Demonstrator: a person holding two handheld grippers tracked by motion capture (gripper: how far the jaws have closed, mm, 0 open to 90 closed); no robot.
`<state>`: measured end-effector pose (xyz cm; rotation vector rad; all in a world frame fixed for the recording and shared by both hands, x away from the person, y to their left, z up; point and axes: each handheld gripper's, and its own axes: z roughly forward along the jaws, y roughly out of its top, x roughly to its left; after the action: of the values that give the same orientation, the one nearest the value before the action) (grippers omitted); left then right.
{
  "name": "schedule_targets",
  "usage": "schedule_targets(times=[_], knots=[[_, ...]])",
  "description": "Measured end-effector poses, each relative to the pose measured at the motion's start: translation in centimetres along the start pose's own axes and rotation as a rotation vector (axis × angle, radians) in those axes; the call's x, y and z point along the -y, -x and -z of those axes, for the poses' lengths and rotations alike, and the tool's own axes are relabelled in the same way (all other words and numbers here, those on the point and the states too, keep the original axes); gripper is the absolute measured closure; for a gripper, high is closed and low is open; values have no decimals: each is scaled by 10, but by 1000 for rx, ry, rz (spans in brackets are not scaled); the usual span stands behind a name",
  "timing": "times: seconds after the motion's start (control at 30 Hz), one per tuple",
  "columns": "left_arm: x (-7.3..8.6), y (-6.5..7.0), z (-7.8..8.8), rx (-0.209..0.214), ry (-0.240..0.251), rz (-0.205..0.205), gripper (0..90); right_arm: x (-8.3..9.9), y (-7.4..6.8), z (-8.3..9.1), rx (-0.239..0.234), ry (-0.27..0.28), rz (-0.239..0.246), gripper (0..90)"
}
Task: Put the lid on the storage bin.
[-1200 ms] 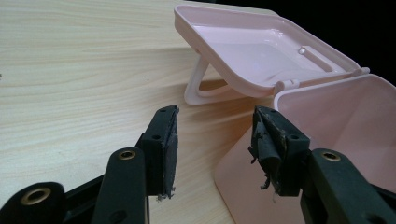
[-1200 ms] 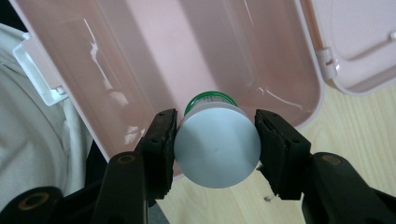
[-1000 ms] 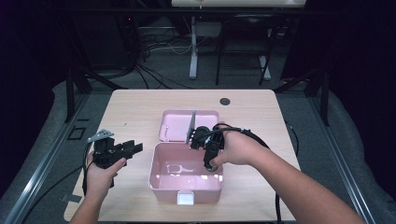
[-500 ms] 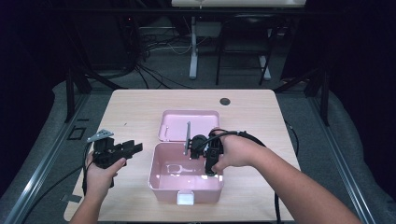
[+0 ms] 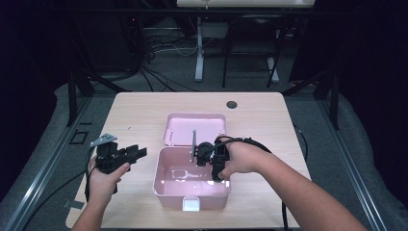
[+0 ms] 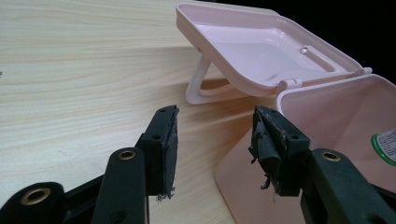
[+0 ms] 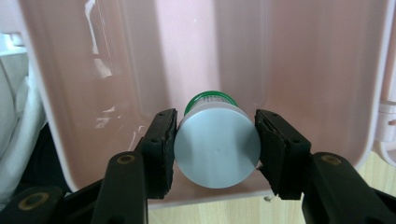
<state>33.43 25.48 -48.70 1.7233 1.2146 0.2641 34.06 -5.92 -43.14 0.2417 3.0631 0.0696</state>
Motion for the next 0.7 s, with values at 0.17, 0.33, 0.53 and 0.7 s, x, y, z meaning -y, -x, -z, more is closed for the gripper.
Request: schedule_targets(times=[0.17,0.33,0.53,0.7], knots=[[0,0,0,1,2,1,514,0,1,-9,-7,0,1,500],[0,0,-1,2,2,1,514,-1,1,-18,-16,-5,1,501],[1,-1,-1,1,2,3,514,-2,0,-29,-17,-15,9,500],[1,-1,-1,0,0,3,514,-3,0,-37,-18,-15,8,500]])
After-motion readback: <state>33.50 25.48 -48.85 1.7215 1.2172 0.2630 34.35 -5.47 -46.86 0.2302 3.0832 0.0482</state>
